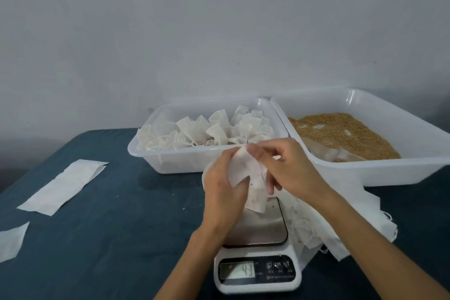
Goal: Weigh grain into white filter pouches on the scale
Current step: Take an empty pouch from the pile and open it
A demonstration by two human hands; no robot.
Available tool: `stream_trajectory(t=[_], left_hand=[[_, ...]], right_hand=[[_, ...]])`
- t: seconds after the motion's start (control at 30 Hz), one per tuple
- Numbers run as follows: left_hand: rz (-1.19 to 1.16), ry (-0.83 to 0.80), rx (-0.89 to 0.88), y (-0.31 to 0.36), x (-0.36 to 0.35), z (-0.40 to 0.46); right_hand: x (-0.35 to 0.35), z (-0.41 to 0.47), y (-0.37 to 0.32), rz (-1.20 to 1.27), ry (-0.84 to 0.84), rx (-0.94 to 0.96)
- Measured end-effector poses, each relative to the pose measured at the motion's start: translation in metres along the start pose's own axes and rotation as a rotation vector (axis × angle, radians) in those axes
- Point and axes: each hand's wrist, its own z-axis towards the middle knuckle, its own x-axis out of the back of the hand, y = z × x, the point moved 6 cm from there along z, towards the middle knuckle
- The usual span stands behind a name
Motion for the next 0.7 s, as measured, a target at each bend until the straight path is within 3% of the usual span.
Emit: stream_trajectory(t=[0.07, 0.1, 0.17, 0.27, 0.4, 0.5, 0.7], left_hand=[[-0.11, 0.112, 0.108, -0.009, 0.014, 0.002], [-0.204, 0.157, 0.16, -0.014, 0.019, 0.003], [-0.354, 0.244, 0.201, -0.02, 0.027, 0.005], [-0.398, 0.286, 0.183, -0.018, 0.03, 0.007], [-0.433, 0.239, 0.207, -0.019, 0.023, 0.004], [-0.481, 0.253, 0.253, -0.022, 0.024, 0.005], [-0.519, 0.194, 0.307, -0.023, 0.018, 0.005]], right_hand=[[0.009, -0.002, 0.005, 0.078, 0.086, -0.007], [0.008, -0.003, 0.009, 0.076, 0.051, -0.033], [-0.007, -0.008, 0.02, -0.074, -0.159, -0.113], [-0.028, -0.014, 0.042, -0.5, -0.415, -0.155], [-0.011, 0.006, 0.072, -0.744, -0.332, -0.199], [0.002, 0.017, 0.098, -0.79, -0.295, -0.286], [0.005, 0.025, 0.106, -0.838, -0.213, -0.286]])
